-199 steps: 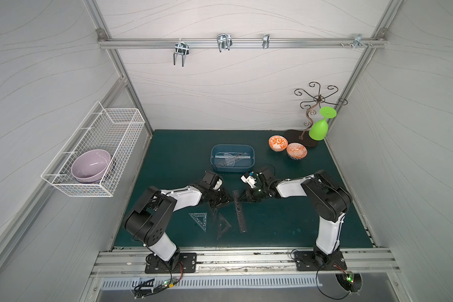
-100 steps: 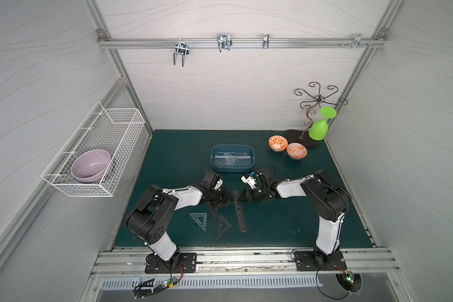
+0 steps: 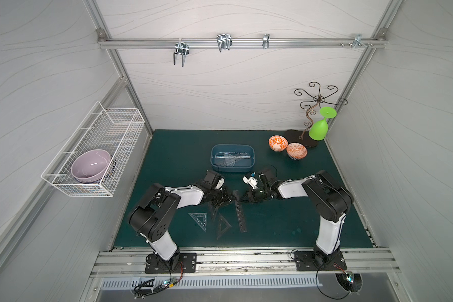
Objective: Put the scattered rulers into the storage box
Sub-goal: Pick up the ruler from the center of the board.
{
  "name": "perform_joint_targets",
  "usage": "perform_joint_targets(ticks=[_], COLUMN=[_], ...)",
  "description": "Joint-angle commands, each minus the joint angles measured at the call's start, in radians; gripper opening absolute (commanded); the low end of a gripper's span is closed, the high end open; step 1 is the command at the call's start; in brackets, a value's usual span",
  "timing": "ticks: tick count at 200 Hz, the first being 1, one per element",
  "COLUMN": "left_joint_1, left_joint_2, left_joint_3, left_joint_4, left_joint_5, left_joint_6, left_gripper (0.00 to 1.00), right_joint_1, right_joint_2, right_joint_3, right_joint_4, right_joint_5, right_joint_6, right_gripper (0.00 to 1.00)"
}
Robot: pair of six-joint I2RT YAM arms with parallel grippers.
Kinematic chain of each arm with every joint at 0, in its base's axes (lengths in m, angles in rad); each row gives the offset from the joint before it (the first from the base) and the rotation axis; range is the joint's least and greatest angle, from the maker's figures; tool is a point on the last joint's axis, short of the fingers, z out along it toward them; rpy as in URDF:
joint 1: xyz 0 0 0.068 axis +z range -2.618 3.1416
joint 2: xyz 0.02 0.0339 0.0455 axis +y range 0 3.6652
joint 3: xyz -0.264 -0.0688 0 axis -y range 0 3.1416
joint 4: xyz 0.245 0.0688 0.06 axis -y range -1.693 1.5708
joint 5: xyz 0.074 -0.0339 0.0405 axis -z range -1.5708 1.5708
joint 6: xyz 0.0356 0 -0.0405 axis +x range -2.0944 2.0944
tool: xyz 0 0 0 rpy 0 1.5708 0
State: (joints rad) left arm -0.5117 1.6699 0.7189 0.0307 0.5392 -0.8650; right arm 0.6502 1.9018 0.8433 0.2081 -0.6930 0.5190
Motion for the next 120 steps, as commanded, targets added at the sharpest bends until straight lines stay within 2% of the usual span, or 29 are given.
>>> perform_joint_targets(ticks=[1,82,120], left_joint_1=[-0.011,-0.031,-0.028], left_joint_2=[0.036,0.103,0.060], left_joint_3=[0.014,0.033,0.024], left_joint_4=[-0.002,0.040,0.017], left_joint_5=[-0.016,-0.003,-0.023], left_joint_6=[-0.003,-0.018,-0.017], left_gripper=[0.37,0.37,0.37], right_joint_1=[-0.007,-0.006,-0.028], right_joint_2=[0.001,0.025,-0.019], right_joint_3=[-0.030,-0.042,-0.052], right_joint_4=[-0.082,-0.073,-0.065], right_joint_5=[0.066,0.060,0.025], right_joint_6=[-0.028,-0.018,0.000], right_gripper=[0.10,0.10,0.09])
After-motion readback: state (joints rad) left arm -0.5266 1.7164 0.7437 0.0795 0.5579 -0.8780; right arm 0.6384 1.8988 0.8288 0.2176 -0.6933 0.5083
